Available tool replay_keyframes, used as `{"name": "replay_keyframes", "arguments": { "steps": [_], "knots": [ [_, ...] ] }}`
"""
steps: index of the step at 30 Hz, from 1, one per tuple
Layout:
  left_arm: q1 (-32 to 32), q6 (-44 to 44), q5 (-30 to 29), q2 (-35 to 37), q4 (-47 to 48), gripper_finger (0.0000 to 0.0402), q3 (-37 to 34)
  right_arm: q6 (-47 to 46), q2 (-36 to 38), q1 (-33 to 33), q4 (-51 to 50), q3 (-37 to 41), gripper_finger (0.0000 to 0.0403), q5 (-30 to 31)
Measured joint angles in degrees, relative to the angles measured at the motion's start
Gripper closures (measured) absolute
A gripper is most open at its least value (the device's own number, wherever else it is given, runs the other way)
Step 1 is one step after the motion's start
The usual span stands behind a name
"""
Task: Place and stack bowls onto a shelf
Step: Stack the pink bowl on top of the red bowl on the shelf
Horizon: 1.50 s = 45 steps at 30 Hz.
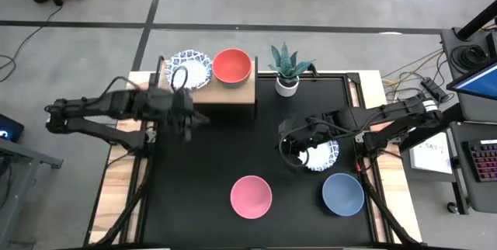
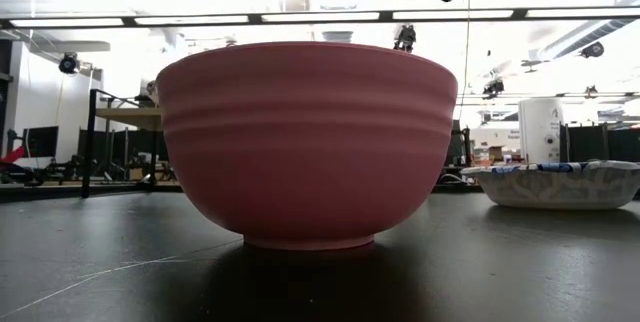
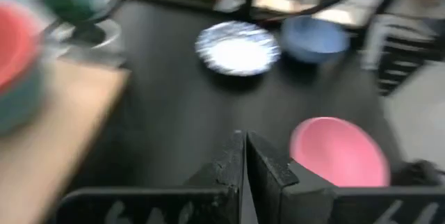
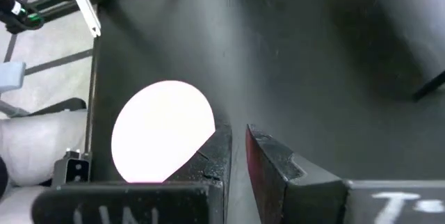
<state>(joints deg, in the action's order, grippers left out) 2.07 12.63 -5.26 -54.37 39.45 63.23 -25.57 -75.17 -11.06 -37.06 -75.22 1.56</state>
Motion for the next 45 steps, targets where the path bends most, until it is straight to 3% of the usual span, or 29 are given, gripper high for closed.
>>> {"name": "replay_keyframes", "arguments": {
  "steps": [6,12,21,33,45],
  "knots": [
    [11.4,0.7,0.0,0.0,-14.8,0.0402,-8.3,-4.5,-1.9,-2.7,-1.7,0.4,0.0369,-0.2],
    [16.9,5.1,-0.2,-5.9,-24.5,0.0402,-11.6,-3.0,-2.2,-8.5,-2.2,1.8,0.0369,0.0],
    [17.8,9.4,-0.3,-17.5,-29.9,0.0386,-11.5,7.0,-0.5,-15.2,18.0,13.5,0.0370,4.4],
    [17.8,12.1,-1.8,-30.6,-37.9,0.0276,-11.5,17.0,3.6,-15.2,47.7,30.2,0.0370,4.5],
    [17.7,14.5,-4.3,-38.8,-38.1,0.0267,-11.5,18.3,3.9,-15.2,49.8,30.6,0.0369,4.5]
  ]
}}
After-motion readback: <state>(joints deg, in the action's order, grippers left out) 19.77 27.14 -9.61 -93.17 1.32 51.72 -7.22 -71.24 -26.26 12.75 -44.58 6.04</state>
